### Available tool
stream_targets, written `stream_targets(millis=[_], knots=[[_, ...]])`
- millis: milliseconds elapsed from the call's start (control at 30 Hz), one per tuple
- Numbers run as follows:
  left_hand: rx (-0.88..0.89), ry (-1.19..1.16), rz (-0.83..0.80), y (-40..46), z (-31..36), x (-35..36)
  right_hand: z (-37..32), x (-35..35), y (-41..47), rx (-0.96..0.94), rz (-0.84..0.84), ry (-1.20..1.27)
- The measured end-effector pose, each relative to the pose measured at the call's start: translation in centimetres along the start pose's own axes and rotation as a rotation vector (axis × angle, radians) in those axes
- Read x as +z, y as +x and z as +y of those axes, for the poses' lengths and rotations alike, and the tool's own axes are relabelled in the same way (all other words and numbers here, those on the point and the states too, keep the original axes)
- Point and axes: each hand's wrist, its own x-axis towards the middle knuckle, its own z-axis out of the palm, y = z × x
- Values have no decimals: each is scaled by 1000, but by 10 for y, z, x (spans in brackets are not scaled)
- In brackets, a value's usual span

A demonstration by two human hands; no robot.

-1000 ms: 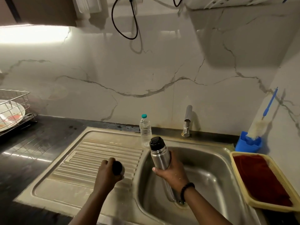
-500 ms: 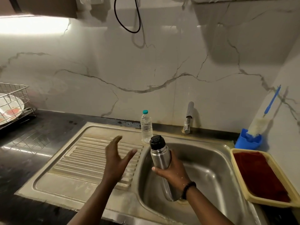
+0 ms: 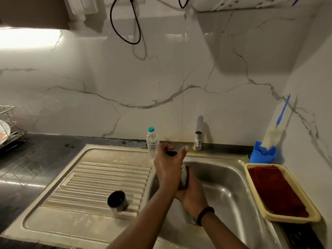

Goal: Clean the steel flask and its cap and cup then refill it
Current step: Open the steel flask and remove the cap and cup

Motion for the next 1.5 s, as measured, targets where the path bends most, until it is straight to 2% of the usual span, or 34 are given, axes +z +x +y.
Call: stream_targets(millis=[67,200,267,333,433,500,533,567,667,733,833,900,967,1033,1100,1167,1267,1367,1500], knots=[[8,36,-133,-4,0,5,-1,-8,2,-7,26,-26],[58,95,-703,15,0,-15,-3,-39,7,-14,-52,-101],[29,-10,-789,27,-3,-24,-5,-46,7,-13,-99,-129],[39,-45,-706,30,-8,-21,-7,-44,7,-22,-75,-140],[48,81,-384,24,-14,-3,-2,-32,9,-70,22,-179],[34,133,-245,18,-13,5,1,-26,10,-93,48,-214],[2,111,-254,16,-12,6,2,-25,11,-93,50,-216],[-46,56,-331,15,-11,4,2,-26,11,-85,45,-208],[-197,-138,-703,19,-9,-14,3,-30,11,-62,21,-169],[-143,-127,-769,27,-16,-28,3,-31,10,-50,5,-151],[-40,-82,-603,25,-22,-30,2,-26,7,-50,-18,-152],[-37,-20,-437,19,-22,-22,2,-20,8,-62,-28,-186],[-74,-24,-377,13,-18,-16,2,-16,8,-63,-32,-195],[-147,-104,-458,11,-14,-16,1,-17,7,-51,-33,-178],[-220,-173,-607,11,-12,-24,3,-21,6,-49,-29,-164],[-176,-139,-669,13,-18,-31,7,-24,5,-44,-23,-155],[-45,-115,-523,16,-29,-34,9,-25,5,-54,-11,-167],[-37,-195,-308,6,-29,-28,7,-22,7,-86,-14,-208],[-23,-223,-179,-2,-29,-26,5,-14,12,-127,2,-279]])
